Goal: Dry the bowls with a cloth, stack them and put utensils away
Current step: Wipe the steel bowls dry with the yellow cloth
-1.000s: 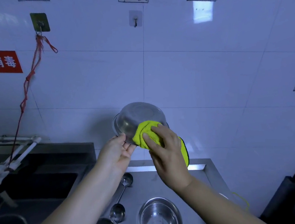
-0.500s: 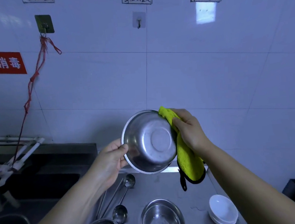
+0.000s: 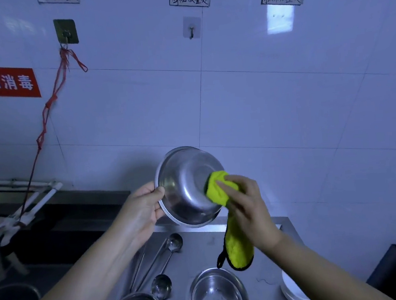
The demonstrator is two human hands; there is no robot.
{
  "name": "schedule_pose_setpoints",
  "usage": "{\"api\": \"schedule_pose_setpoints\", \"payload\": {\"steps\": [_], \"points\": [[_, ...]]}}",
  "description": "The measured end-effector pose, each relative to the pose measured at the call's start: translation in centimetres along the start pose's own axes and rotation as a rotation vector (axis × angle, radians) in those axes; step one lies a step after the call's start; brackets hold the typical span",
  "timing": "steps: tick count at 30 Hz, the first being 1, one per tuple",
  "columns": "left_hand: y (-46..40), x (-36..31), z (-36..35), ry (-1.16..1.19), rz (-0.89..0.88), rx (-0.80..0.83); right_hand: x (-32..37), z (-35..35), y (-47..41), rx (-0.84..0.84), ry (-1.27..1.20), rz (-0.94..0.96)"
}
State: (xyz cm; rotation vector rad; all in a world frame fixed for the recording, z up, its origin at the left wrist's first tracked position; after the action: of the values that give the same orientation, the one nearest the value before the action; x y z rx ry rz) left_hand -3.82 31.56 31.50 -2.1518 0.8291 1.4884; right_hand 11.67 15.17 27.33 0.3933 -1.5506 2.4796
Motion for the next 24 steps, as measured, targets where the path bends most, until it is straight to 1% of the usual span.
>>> {"api": "schedule_pose_setpoints", "payload": {"steps": [3,4,5,7,9,11,13,15,17,18,19,20,22,23,24], "points": [[0.8,0.1,-0.6,-0.147,0.004,0.102,-0.3,1.0,-2.5,-0.068,-0.128,-0.284],[1.0,0.3,-0.9,-0.189,0.003,0.129,0.0,1.4,-3.5,-0.072,-0.145,-0.325],[1.2,0.5,-1.1,-0.22,-0.001,0.153,0.3,1.7,-4.4,-0.063,-0.139,-0.324],[1.2,0.9,-1.4,-0.285,-0.032,0.188,1.2,1.8,-5.3,-0.004,-0.076,-0.236],[1.2,1.2,-1.8,-0.356,-0.086,0.193,2.2,1.4,-5.2,0.063,0.047,-0.092],[1.1,1.5,-2.0,-0.389,-0.119,0.167,3.1,0.9,-4.3,0.083,0.158,0.064],[0.6,1.6,-1.6,-0.421,-0.161,0.152,3.5,0.6,-3.0,0.123,0.181,0.191],[0.3,1.6,-0.8,-0.508,-0.194,0.195,2.9,0.4,-1.7,0.191,0.124,0.218],[0.5,1.4,-0.2,-0.614,-0.178,0.264,1.8,0.5,-1.0,0.236,0.054,0.116],[0.5,1.4,0.1,-0.671,-0.179,0.291,1.3,0.8,-1.0,0.229,0.031,0.023],[0.3,1.5,0.4,-0.759,-0.224,0.3,1.1,1.2,-1.3,0.194,0.009,-0.096],[0.2,1.4,0.6,-0.914,-0.313,0.292,1.0,1.7,-1.9,0.138,-0.019,-0.224],[0.2,1.2,0.9,-1.329,-0.518,0.225,1.0,2.8,-3.6,-0.001,-0.096,-0.413],[0.5,1.2,0.7,-1.481,-0.642,0.167,1.1,3.1,-4.6,-0.059,-0.118,-0.467],[1.0,1.3,0.3,-1.584,-0.747,0.149,1.2,3.2,-5.6,-0.099,-0.116,-0.497]]}}
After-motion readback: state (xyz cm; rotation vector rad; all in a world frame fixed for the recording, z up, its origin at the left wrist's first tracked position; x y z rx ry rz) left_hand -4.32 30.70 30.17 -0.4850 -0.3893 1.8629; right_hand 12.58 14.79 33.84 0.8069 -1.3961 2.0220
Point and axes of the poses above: each hand's wrist, its own y-axis away from the middle knuckle, its own z-axis out of the back of the hand, x = y × z, the point moved 1 cm from there along -y, towards the middle knuckle, and after that the axes turned 9 degrees about -x, right-handed, at the moved point
